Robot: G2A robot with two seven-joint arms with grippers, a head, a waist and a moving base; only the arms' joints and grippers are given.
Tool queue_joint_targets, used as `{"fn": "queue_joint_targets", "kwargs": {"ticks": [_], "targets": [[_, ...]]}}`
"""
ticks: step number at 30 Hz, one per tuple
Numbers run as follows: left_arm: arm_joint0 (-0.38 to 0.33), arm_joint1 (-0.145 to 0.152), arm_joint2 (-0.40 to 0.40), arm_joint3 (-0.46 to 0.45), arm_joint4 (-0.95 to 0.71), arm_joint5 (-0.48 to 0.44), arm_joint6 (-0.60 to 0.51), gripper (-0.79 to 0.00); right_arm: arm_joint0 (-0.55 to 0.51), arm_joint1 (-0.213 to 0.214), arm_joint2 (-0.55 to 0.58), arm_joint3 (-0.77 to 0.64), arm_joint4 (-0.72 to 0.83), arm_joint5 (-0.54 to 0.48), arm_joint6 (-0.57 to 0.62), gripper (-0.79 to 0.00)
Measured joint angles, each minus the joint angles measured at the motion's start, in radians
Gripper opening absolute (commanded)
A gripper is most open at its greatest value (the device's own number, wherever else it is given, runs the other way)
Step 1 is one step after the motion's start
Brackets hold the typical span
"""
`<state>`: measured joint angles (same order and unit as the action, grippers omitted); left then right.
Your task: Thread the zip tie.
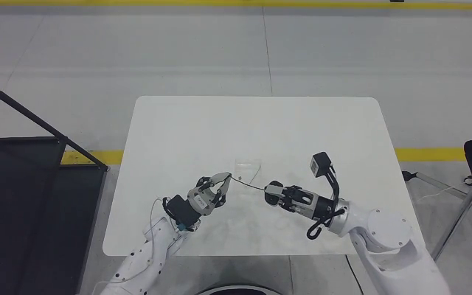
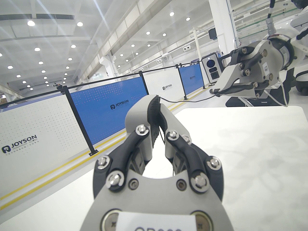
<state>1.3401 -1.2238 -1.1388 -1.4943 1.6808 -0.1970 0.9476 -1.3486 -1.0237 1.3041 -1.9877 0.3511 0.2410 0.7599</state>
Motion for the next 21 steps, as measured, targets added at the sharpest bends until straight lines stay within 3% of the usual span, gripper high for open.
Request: {"fn": "queue_joint_targets", "kwargs": {"ticks": [21], "targets": [[0.000,0.000,0.000,0.000,0.000,0.000,0.000,-0.785,0.009,0.000,-0.003,0.001,-0.001,0.024,-0.007,-0.785]]}}
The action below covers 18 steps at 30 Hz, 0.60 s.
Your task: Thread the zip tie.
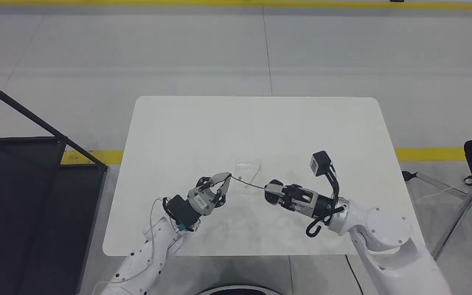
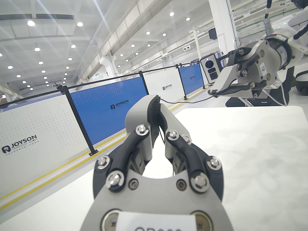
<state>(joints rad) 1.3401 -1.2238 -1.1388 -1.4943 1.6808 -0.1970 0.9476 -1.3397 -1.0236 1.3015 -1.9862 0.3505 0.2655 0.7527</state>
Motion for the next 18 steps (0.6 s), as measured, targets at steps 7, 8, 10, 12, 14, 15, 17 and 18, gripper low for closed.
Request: {"fn": "queue_joint_targets", "kwargs": {"ticks": [7,8,10,12,14,15,17,18], "targets": [[0.000,0.000,0.000,0.000,0.000,0.000,0.000,-0.785,-0.003,0.000,-0.003,-0.002,-0.004,0.002,0.000,-0.785],[0.000,0.000,0.000,0.000,0.000,0.000,0.000,-0.785,-0.004,0.000,-0.003,-0.001,-0.003,0.001,0.000,-0.785],[0.000,0.000,0.000,0.000,0.000,0.000,0.000,-0.785,-0.005,0.000,-0.002,-0.001,-0.002,-0.001,0.000,-0.785],[0.000,0.000,0.000,0.000,0.000,0.000,0.000,-0.785,-0.005,0.000,-0.002,0.000,0.000,-0.002,0.000,-0.785],[0.000,0.000,0.000,0.000,0.000,0.000,0.000,-0.785,-0.006,0.000,-0.002,0.000,0.003,-0.003,-0.001,-0.785],[0.000,0.000,0.000,0.000,0.000,0.000,0.000,-0.785,-0.006,0.000,-0.002,0.001,0.004,-0.004,-0.001,-0.785],[0.000,0.000,0.000,0.000,0.000,0.000,0.000,-0.785,-0.006,0.000,-0.003,0.002,0.006,-0.006,-0.002,-0.785],[0.000,0.000,0.000,0.000,0.000,0.000,0.000,-0.785,-0.006,0.000,-0.003,0.002,0.007,-0.006,-0.002,-0.785]]}}
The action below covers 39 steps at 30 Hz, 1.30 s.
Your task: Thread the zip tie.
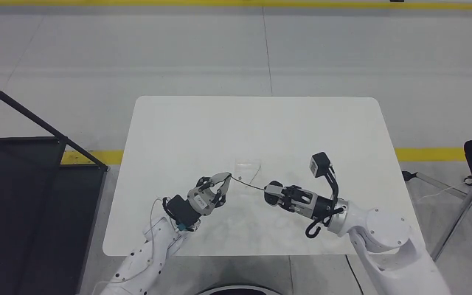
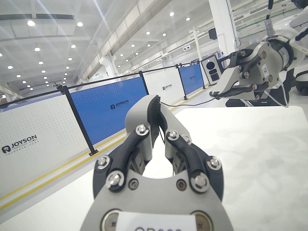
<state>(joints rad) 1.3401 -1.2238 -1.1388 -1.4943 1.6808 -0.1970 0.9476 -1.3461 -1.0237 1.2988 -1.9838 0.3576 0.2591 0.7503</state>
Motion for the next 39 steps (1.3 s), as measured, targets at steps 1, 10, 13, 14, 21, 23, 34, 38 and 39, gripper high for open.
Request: {"fn": "queue_joint_targets", "kwargs": {"ticks": [1,10,13,14,21,23,34,38,39], "targets": [[0.000,0.000,0.000,0.000,0.000,0.000,0.000,-0.785,0.000,0.000,0.000,0.001,0.002,-0.001,0.000,-0.785],[0.000,0.000,0.000,0.000,0.000,0.000,0.000,-0.785,-0.002,0.000,0.001,0.006,0.007,-0.008,0.001,-0.785],[0.000,0.000,0.000,0.000,0.000,0.000,0.000,-0.785,-0.005,0.000,0.005,0.007,0.010,-0.013,0.003,-0.785],[0.000,0.000,0.000,0.000,0.000,0.000,0.000,-0.785,-0.006,0.000,0.006,0.007,0.010,-0.014,0.004,-0.785],[0.000,0.000,0.000,0.000,0.000,0.000,0.000,-0.785,-0.008,0.001,0.010,0.007,0.013,-0.014,0.009,-0.785],[0.000,0.000,0.000,0.000,0.000,0.000,0.000,-0.785,-0.008,0.001,0.010,0.007,0.014,-0.014,0.009,-0.785],[0.000,0.000,0.000,0.000,0.000,0.000,0.000,-0.785,-0.006,0.001,0.010,0.009,0.021,-0.016,0.016,-0.785],[0.000,0.000,0.000,0.000,0.000,0.000,0.000,-0.785,-0.005,0.002,0.011,0.010,0.022,-0.017,0.025,-0.785],[0.000,0.000,0.000,0.000,0.000,0.000,0.000,-0.785,-0.004,0.002,0.011,0.010,0.021,-0.016,0.027,-0.785]]}}
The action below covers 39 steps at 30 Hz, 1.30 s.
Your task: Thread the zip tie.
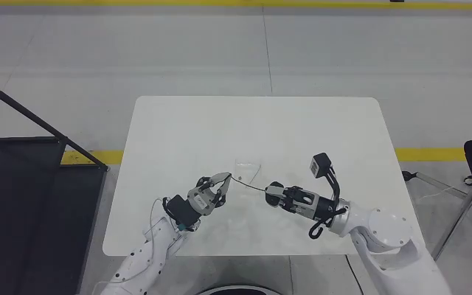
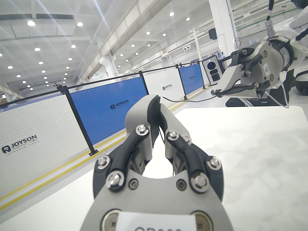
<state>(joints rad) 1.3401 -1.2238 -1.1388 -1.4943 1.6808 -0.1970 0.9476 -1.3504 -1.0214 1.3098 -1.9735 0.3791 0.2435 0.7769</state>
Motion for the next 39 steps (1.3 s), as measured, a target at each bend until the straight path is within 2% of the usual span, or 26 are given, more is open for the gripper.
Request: {"fn": "queue_joint_targets", "kwargs": {"ticks": [39], "targets": [[0.000,0.000,0.000,0.000,0.000,0.000,0.000,-0.785,0.014,-0.001,-0.006,0.004,0.011,0.017,-0.011,-0.785]]}}
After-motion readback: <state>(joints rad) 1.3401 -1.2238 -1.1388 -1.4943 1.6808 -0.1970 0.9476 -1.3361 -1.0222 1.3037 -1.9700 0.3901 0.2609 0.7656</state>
